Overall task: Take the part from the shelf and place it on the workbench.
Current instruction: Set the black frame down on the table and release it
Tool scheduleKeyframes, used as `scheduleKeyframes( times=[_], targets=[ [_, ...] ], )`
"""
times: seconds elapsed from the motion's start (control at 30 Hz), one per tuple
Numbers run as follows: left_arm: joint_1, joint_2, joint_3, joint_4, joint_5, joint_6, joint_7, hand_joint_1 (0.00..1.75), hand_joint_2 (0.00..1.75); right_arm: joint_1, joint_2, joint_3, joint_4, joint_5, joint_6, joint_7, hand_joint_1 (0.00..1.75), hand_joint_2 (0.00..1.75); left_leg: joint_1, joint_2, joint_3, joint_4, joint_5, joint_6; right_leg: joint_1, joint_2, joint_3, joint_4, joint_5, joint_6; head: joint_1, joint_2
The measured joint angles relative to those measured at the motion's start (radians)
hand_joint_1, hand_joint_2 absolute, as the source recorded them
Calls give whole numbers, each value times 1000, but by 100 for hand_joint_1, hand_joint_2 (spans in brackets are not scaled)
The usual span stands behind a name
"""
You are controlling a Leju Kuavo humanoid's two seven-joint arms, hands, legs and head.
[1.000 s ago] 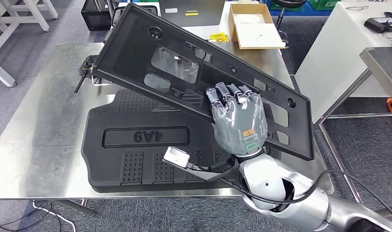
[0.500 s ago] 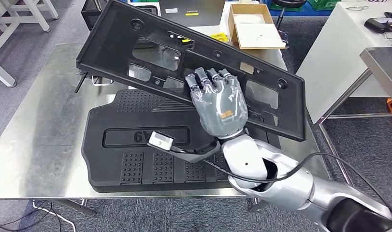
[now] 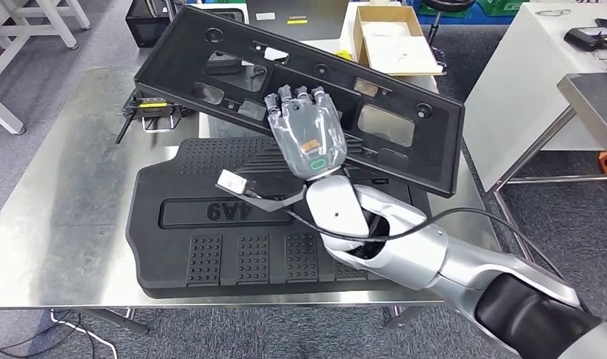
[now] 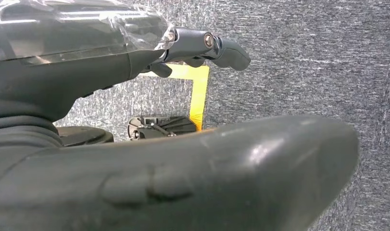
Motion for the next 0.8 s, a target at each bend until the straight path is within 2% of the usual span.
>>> scheduleKeyframes(
  times=[0.4, 0.57, 0.8],
  targets=[
    [0, 1, 0, 0, -14, -20, 5, 0, 0, -35, 45, 56, 231, -32, 106, 4, 175, 175, 0, 0, 0, 0, 0, 0, 0, -1, 0, 0, 0, 0, 0, 0],
    [0, 2, 0, 0, -16, -27, 8, 0, 0, -35, 55, 76, 308, -133, 136, 5, 175, 175, 0, 0, 0, 0, 0, 0, 0, -1, 0, 0, 0, 0, 0, 0],
    [1, 6, 0, 0, -16, -34, 11, 0, 0, -35, 68, 83, 390, -352, 146, 0, 175, 175, 0, 0, 0, 0, 0, 0, 0, -1, 0, 0, 0, 0, 0, 0]
  ],
)
